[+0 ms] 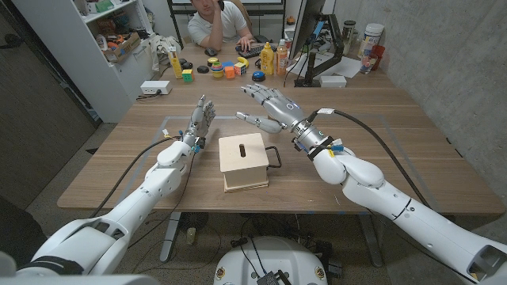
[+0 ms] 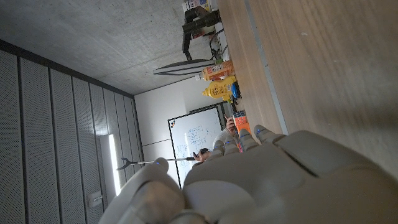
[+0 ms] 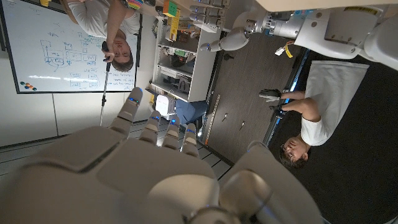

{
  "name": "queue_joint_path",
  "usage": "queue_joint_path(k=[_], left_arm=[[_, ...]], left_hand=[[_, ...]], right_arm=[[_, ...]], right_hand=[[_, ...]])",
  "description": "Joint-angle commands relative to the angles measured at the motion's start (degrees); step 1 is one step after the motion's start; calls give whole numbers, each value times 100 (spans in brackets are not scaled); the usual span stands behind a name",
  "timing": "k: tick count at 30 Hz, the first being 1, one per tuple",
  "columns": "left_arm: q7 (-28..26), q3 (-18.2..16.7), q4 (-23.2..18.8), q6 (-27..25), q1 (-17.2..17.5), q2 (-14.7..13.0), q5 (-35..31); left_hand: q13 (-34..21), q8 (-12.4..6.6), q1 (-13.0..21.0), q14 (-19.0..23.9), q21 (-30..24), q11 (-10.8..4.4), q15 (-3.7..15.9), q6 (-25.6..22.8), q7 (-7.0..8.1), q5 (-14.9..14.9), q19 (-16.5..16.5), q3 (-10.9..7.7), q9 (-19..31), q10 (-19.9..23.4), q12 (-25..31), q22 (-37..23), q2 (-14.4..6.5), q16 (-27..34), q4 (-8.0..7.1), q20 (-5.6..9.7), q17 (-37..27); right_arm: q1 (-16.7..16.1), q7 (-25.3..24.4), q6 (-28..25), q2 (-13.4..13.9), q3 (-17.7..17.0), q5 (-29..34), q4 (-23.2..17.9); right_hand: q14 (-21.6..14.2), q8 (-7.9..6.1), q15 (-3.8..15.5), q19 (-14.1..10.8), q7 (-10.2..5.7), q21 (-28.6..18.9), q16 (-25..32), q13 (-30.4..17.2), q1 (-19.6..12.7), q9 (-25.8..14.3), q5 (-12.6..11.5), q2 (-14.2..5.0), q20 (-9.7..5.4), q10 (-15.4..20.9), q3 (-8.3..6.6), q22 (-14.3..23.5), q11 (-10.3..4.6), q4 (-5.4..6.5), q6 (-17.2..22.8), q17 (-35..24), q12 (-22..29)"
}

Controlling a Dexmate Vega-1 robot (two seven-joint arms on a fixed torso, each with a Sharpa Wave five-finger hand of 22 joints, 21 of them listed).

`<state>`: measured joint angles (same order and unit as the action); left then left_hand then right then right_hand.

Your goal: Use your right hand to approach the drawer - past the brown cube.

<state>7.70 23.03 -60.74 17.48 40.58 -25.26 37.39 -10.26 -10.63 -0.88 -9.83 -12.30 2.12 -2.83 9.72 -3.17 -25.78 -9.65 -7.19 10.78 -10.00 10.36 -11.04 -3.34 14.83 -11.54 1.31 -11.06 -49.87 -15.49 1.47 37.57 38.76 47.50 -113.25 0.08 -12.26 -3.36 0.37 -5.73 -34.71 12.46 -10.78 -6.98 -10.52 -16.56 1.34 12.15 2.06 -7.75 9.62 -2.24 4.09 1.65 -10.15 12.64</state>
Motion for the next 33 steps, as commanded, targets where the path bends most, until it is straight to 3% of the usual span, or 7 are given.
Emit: queue_joint_path(k=[1,18,33], left_arm=[[109,40,337,11,-192,89,-13],[271,65,738,49,-397,193,-18],[304,52,740,40,-360,188,5]], left_hand=[[-33,-45,-12,-1394,14,12,-12,1364,-20,-31,-166,6,13,-1646,36,-17,-789,17,-20,-7,-12],[-33,-43,-12,-1397,20,11,-23,1366,-28,-37,-174,13,13,-1657,32,-17,-789,13,-20,-18,-13],[-33,-42,-13,-1399,23,12,-28,1372,-27,-41,-174,17,14,-1663,31,-18,-789,10,-20,-18,-14]], right_arm=[[246,278,-104,-33,411,465,243],[542,989,623,-119,844,-68,679],[569,1166,676,-152,923,-14,694]], right_hand=[[-50,22,-5,-68,-16,49,-15,-14,-98,-22,-30,10,-1,41,-13,16,-6,-40,23,2,-19],[-144,35,7,-236,-27,103,-30,-14,-197,-24,-63,-24,-9,101,-13,14,36,-86,76,3,-21],[-135,39,36,-355,-39,129,-58,-14,-274,-26,-82,-99,-18,99,-44,12,28,-109,112,4,-41]])
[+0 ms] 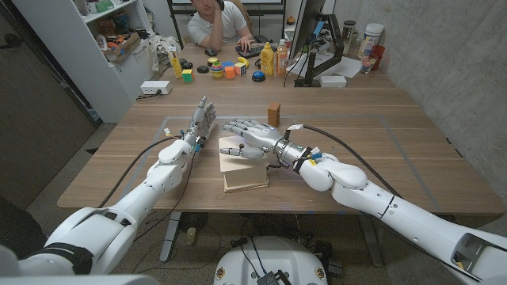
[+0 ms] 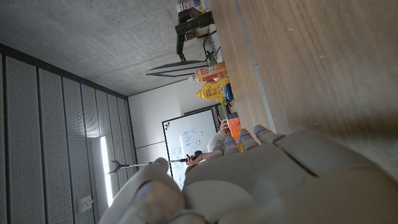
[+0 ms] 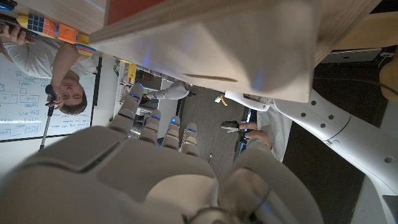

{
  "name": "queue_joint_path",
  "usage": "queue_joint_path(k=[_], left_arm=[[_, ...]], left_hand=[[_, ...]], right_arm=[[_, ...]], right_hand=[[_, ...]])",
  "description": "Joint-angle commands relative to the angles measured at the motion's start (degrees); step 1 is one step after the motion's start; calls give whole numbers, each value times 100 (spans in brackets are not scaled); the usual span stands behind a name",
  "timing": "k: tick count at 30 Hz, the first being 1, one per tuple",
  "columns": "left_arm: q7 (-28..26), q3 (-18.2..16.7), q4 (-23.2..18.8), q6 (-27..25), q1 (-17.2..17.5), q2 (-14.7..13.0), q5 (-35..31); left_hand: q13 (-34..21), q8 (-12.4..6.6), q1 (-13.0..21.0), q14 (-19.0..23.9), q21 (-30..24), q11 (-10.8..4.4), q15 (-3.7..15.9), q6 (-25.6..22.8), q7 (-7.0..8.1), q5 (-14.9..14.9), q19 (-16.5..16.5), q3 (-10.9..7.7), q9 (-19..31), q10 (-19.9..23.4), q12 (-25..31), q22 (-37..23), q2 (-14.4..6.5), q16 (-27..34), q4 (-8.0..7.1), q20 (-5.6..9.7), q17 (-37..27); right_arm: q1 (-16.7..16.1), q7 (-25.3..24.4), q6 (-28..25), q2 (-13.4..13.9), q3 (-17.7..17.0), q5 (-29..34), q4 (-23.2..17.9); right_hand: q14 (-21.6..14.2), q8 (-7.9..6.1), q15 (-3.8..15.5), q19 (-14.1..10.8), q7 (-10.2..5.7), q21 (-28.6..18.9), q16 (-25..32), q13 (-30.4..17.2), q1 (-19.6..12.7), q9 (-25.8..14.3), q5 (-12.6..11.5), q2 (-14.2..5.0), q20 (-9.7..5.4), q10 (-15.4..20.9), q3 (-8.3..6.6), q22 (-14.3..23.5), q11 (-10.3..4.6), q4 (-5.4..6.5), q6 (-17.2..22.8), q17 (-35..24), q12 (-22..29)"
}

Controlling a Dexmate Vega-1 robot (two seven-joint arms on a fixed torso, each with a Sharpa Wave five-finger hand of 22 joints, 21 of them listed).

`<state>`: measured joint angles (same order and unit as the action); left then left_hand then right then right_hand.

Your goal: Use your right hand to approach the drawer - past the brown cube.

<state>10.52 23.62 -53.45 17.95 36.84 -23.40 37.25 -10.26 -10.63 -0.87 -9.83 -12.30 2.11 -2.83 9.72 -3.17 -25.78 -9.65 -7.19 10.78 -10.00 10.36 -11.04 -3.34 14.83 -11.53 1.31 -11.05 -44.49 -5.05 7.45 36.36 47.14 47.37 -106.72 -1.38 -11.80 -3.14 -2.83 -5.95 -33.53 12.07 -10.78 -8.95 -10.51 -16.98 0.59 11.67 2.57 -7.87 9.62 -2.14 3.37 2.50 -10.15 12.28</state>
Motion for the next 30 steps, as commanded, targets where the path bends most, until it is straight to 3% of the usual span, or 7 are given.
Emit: queue_joint_path(k=[1,30], left_arm=[[19,-8,3,-8,19,0,19],[0,18,-17,-41,-4,6,-10]], left_hand=[[-33,-43,-13,-1398,22,8,-28,1369,-29,-41,-171,18,14,-1661,32,-18,-789,10,-20,-18,-14],[-33,-45,-12,-1399,25,19,-24,1363,-27,-49,-171,28,14,-1663,34,-18,-790,4,-20,-18,-14]], right_arm=[[22,119,72,-28,81,1,31],[-7,100,124,-25,4,-119,59]], right_hand=[[12,-6,14,-39,-21,13,-21,-14,-82,-26,-40,-27,30,50,-34,11,22,-39,28,4,-4],[10,37,29,-130,4,157,-56,-17,-208,-31,-62,-92,46,44,-43,6,14,-90,6,2,-44]])
